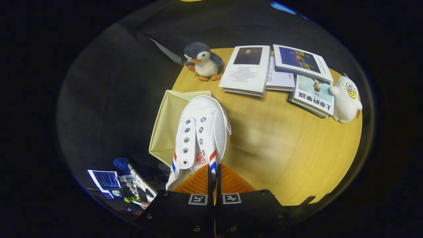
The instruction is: Open the storage box then place both shoes into the box .Put the left shoe in first, then the right shoe, with the right side of both shoes facing outward in a uniform manner.
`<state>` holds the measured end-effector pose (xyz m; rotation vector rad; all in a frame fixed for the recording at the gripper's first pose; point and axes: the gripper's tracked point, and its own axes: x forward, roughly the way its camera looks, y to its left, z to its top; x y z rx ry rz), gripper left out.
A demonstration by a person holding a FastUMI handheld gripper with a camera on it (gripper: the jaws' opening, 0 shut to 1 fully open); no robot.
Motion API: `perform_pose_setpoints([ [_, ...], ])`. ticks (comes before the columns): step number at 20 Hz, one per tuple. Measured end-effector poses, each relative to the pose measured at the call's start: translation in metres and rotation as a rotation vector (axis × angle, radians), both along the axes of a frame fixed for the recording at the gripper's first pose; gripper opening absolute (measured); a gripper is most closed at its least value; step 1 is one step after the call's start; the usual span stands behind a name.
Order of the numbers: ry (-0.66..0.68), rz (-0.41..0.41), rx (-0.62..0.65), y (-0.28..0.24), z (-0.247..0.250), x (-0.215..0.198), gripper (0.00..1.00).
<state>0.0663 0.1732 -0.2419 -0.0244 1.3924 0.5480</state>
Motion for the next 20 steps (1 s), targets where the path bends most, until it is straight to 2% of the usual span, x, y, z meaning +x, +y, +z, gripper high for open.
perform_pose_setpoints([
  [6, -0.022, 0.104, -0.050, 0.066, -0.011, 0.012, 0.03],
  [12, -0.002, 0.171, -0.098, 0.111, -0.037, 0.014, 0.03],
  [15, 0.003, 0.165, -0.116, 0.128, -0.049, 0.016, 0.02],
  [16, 0.022, 0.151, -0.081, 0.140, -0.049, 0.015, 0.03],
  [17, 0.034, 0.140, -0.044, 0.148, -0.048, 0.016, 0.13],
  [18, 0.017, 0.145, -0.035, 0.151, -0.043, 0.020, 0.27],
  [19, -0.015, 0.157, -0.039, 0.148, -0.034, 0.030, 0.32],
  [20, -0.050, 0.172, -0.046, 0.143, -0.029, 0.038, 0.56],
])
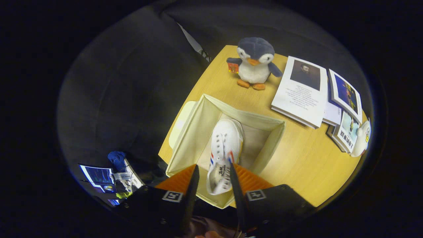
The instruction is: Open the storage box then place both shoes into the box .Put the left shoe in first, then the right shoe, with the right side of both shoes facing outward in a uniform manner.
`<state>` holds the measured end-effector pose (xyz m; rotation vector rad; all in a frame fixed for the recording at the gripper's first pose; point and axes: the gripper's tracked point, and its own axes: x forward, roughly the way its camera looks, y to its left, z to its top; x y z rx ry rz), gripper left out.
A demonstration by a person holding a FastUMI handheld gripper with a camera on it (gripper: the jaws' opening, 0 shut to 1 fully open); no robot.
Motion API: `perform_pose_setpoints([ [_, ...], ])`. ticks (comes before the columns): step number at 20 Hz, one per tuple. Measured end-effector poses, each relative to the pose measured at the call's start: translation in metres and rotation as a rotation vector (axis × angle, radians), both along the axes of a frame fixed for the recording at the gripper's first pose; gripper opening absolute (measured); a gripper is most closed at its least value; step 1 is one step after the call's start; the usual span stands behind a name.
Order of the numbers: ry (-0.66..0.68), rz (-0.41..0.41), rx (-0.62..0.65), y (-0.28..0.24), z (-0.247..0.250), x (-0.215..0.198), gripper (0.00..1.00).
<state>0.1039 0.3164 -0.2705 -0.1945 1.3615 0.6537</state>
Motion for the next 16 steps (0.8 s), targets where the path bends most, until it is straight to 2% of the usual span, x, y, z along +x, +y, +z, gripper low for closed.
perform_pose_setpoints([
  [2, -0.061, 0.013, 0.002, -0.006, 0.009, 0.006, 0.93],
  [5, -0.121, -0.012, 0.027, -0.025, 0.033, 0.007, 0.97],
  [10, -0.283, -0.123, 0.101, -0.079, 0.079, 0.017, 0.97],
  [13, -0.452, -0.220, 0.131, -0.121, 0.112, 0.020, 0.97],
  [16, -0.710, -0.324, 0.157, -0.169, 0.162, 0.033, 0.97],
])
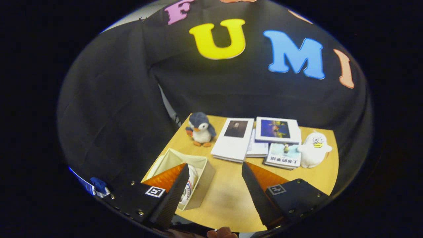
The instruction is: Open the storage box then place both shoes into the box .Put the left shoe in first, then the right shoe, with the right side of both shoes facing outward in a uniform manner.
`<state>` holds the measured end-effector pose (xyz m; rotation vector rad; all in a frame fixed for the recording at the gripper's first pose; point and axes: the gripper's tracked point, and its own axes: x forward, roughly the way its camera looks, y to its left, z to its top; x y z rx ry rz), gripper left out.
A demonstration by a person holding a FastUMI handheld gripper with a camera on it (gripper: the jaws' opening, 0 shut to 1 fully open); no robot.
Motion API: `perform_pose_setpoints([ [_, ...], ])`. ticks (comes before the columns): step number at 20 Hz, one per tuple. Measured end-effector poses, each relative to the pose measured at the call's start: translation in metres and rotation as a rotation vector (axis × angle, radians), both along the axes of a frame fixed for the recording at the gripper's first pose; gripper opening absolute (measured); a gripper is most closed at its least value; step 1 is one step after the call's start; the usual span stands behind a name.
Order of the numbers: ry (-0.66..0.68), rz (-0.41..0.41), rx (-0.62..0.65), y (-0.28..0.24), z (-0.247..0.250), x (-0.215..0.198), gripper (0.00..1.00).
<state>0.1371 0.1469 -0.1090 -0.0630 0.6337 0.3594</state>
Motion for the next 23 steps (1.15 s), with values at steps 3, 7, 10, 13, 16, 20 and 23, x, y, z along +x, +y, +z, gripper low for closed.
perform_pose_setpoints([
  [3, -0.264, -0.100, 0.009, -0.040, 0.053, -0.010, 0.97],
  [7, -0.525, -0.195, 0.041, -0.073, 0.098, -0.039, 0.96],
  [10, -0.538, -0.203, 0.051, -0.082, 0.096, -0.054, 0.96],
  [13, -0.547, -0.208, 0.065, -0.099, 0.096, -0.060, 0.96],
  [16, -0.574, -0.208, 0.055, -0.108, 0.105, -0.065, 0.96],
  [20, -0.599, -0.221, 0.057, -0.118, 0.106, -0.064, 0.96],
  [23, -0.607, -0.248, 0.042, -0.152, 0.105, -0.058, 0.96],
])
